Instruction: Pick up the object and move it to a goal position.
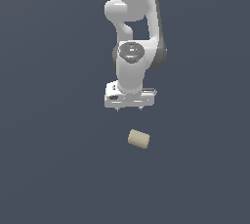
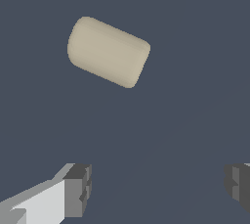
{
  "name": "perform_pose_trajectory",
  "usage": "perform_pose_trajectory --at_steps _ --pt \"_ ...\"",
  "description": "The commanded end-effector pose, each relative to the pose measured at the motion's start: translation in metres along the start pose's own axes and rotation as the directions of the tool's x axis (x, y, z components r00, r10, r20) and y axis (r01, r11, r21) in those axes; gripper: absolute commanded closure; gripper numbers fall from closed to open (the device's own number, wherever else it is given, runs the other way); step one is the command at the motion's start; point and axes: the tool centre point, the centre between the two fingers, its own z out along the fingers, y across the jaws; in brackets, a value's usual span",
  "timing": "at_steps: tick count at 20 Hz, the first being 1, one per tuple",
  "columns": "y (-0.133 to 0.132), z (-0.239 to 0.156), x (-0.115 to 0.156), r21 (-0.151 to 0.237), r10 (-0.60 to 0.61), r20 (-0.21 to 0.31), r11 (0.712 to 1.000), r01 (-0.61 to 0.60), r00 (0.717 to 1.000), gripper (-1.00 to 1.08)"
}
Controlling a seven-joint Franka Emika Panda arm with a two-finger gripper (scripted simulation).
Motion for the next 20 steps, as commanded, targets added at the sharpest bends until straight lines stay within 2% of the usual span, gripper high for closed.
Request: perform_pose_trajectory --at_steps 1,4,10,20 --pt "0.0 0.0 0.0 0.0 0.0 0.0 1.0 0.0 1.0 -0.92" --pt "-0.005 -0.001 0.001 0.002 -0.009 -0.001 1.0 0.009 1.0 -0.92" --pt "-0.033 -0.004 0.007 0.012 -0.055 -0.005 0.998 0.055 0.998 -0.92" --pt "-0.034 -0.003 0.009 0.011 -0.083 -0.005 0.997 0.083 0.997 -0.92"
